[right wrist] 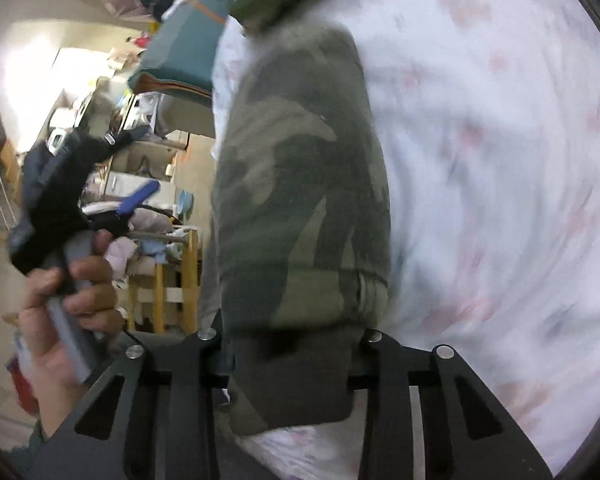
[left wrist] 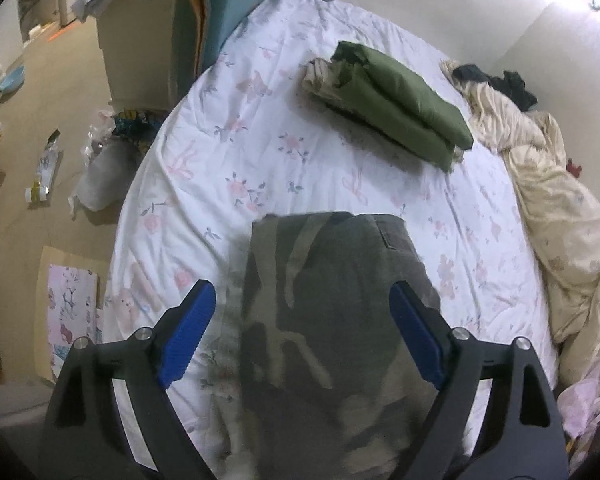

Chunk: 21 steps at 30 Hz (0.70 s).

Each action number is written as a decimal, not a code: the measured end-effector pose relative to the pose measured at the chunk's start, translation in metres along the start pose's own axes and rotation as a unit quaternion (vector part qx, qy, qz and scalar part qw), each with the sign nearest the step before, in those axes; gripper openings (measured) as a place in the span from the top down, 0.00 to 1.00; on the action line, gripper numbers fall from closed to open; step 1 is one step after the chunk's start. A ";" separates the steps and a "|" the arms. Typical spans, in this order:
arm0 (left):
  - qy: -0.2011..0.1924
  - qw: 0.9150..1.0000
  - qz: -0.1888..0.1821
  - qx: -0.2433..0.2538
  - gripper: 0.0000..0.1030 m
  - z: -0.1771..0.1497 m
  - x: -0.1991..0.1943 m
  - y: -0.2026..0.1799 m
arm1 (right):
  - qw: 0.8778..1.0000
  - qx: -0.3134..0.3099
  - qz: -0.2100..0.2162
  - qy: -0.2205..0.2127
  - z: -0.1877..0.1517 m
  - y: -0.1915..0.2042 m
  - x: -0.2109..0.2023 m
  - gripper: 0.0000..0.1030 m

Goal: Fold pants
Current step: 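Lower the folded pants onto the bed and open both grippers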

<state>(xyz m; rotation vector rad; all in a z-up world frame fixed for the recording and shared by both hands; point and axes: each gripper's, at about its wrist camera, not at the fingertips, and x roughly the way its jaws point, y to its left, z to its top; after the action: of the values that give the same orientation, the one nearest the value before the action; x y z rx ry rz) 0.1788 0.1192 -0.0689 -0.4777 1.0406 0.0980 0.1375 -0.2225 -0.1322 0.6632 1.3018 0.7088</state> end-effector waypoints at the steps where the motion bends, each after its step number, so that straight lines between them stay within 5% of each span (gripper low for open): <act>1: 0.000 1.000 -0.003 -0.011 0.16 0.001 0.000 0.003 | 1.000 -0.009 -0.001 0.001 0.008 0.001 -0.009 0.68; 6: 0.008 0.999 0.001 -0.032 0.16 0.001 0.005 0.008 | 0.998 -0.047 -0.024 -0.015 0.083 -0.028 -0.078 0.70; 11: 0.021 1.000 -0.004 -0.015 0.16 -0.002 0.017 -0.001 | 0.994 0.067 -0.081 -0.042 0.120 -0.118 -0.100 0.71; 15: 0.046 0.999 -0.014 0.016 0.16 -0.003 0.035 -0.015 | 0.987 0.135 -0.072 -0.052 0.114 -0.150 -0.106 0.67; 17: 0.069 0.996 -0.036 0.038 0.16 0.001 0.048 -0.026 | 0.986 0.138 -0.069 -0.057 0.112 -0.145 -0.110 0.58; 19: 0.084 0.993 -0.057 0.067 0.14 0.006 0.064 -0.040 | 0.984 0.149 -0.069 -0.070 0.100 -0.150 -0.121 0.24; 21: 0.097 0.988 -0.069 0.103 0.10 0.010 0.082 -0.054 | 0.979 0.165 -0.072 -0.099 0.096 -0.147 -0.128 0.10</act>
<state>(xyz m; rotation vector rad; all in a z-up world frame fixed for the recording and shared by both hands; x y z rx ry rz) 0.2445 0.0636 -0.1163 -0.3747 1.1904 -0.1803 0.2296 -0.4173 -0.1536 0.8731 1.2786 0.3001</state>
